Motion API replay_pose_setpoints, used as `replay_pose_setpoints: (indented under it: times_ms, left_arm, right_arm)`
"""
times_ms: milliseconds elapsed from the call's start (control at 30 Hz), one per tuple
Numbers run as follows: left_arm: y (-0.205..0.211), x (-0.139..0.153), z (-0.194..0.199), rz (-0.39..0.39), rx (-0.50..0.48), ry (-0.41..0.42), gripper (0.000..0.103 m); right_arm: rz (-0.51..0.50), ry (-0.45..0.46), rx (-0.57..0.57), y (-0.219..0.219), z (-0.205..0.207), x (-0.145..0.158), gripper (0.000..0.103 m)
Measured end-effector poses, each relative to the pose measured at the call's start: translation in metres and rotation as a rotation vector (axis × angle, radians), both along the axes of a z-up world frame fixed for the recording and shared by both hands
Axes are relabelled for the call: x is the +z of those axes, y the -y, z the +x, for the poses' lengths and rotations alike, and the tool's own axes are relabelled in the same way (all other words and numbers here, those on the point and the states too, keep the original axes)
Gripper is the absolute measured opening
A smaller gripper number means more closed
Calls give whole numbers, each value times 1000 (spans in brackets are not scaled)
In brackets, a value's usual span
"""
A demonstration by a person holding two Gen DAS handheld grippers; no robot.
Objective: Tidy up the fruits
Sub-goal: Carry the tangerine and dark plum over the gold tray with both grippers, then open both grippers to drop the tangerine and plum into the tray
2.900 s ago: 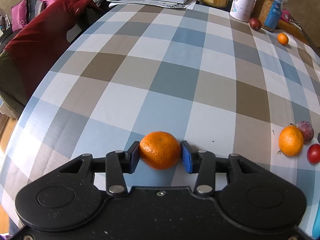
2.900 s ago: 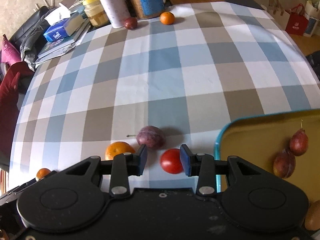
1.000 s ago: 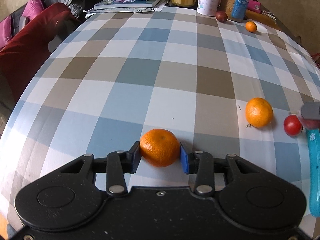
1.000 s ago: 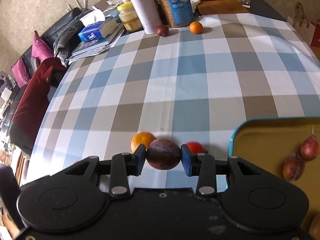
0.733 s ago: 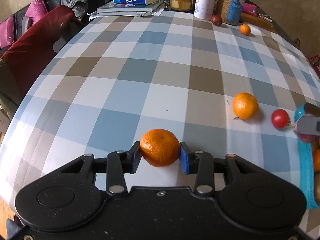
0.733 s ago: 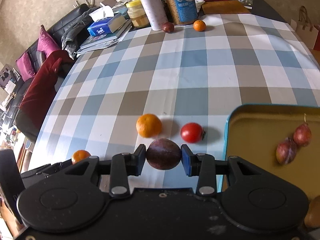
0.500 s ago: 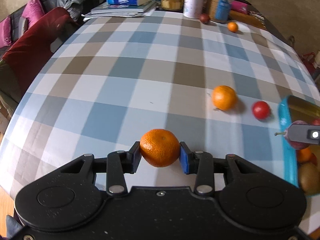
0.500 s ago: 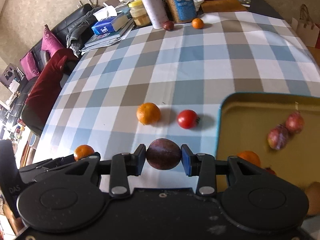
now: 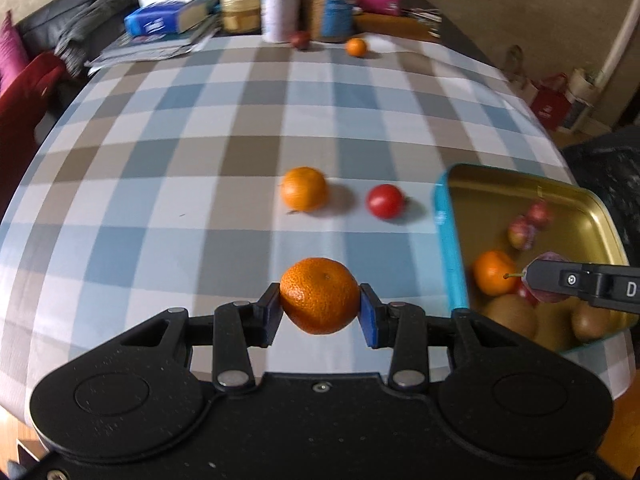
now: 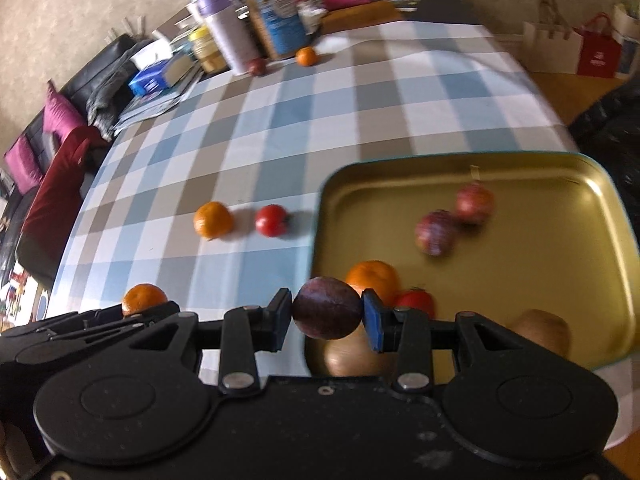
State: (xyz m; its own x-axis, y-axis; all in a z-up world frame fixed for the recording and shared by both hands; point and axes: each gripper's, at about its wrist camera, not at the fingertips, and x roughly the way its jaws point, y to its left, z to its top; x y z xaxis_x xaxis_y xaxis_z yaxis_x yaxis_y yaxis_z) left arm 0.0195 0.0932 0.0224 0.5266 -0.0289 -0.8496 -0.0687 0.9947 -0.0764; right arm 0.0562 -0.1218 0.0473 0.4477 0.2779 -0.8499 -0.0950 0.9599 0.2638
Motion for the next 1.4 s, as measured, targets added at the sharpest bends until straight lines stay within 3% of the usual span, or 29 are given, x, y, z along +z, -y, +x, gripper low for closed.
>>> replay_pose_setpoints:
  times_ms: [500, 933, 1400]
  left_arm:
    - [60, 2, 14, 26, -131, -1, 48]
    - [105, 1, 38, 35, -229, -17, 48]
    - [151, 7, 90, -12, -317, -52, 48]
  right_arm:
    - [-68, 10, -214, 72, -16, -2, 40]
    - [-97, -6, -333, 119, -19, -8, 40]
    - [-94, 0, -426, 157, 2, -4, 40]
